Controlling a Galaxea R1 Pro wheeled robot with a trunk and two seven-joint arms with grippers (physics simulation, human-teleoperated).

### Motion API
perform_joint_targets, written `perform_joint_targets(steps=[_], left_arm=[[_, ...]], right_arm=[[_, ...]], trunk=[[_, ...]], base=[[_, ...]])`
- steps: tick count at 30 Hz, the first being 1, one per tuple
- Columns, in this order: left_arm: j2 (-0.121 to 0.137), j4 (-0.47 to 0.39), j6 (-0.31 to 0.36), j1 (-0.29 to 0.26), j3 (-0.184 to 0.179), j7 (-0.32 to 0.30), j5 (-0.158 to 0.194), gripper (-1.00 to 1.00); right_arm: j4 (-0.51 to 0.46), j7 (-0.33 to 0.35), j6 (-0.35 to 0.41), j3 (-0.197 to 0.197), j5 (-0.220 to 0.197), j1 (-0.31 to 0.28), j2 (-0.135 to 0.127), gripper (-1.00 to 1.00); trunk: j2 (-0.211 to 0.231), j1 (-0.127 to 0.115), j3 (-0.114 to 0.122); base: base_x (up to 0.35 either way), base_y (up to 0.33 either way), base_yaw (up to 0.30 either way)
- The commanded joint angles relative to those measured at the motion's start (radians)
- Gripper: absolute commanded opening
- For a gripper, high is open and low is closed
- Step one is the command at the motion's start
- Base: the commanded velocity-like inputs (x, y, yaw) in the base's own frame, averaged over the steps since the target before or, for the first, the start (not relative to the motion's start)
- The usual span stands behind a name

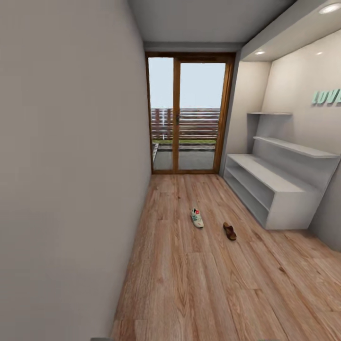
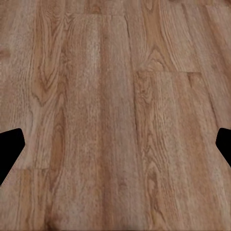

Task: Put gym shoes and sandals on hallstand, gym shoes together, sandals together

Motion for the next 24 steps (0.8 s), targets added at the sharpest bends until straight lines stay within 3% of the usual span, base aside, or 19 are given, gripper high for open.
perform_joint_targets(steps=[1,24], left_arm=[[0.0,0.001,-0.003,-0.001,-0.001,-0.001,0.001,1.0],[0.0,0.001,-0.003,-0.001,-0.001,-0.001,0.001,1.0]], right_arm=[[0.0,0.0,-0.003,-0.001,0.0,-0.001,0.0,1.0],[0.0,0.002,-0.004,-0.001,0.0,-0.001,0.0,1.0]], trunk=[[-0.001,0.0,-0.001],[-0.001,0.0,-0.001]], base=[[0.094,0.087,0.0],[0.071,0.011,0.0]])
